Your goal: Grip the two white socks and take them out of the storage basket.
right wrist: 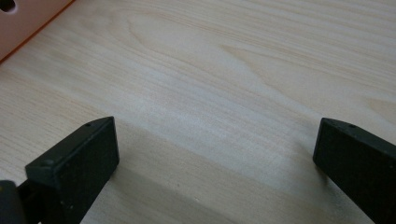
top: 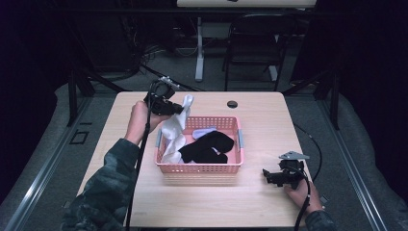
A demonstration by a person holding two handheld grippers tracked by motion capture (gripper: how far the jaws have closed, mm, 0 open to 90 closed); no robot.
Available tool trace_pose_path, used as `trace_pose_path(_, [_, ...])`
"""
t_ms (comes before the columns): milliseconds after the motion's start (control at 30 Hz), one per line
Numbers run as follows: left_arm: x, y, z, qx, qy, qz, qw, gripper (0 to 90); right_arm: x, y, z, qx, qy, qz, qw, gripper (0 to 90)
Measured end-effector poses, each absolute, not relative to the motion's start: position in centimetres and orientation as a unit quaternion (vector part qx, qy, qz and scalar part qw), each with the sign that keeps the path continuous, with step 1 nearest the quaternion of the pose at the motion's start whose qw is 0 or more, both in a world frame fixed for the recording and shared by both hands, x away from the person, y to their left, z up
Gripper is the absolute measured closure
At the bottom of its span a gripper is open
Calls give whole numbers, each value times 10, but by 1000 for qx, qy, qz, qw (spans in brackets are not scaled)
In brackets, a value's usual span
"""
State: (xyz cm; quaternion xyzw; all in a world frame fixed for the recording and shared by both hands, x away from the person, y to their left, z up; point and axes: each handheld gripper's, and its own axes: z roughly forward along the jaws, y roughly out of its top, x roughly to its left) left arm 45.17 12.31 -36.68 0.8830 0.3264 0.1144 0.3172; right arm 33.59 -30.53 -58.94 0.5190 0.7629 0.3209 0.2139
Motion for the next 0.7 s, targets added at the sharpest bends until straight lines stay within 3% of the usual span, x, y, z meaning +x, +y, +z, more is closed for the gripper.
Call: trace_pose_path(700, [447,189,-358,855,380,130,327,864,336,-306,-589,518,764,320,213,0])
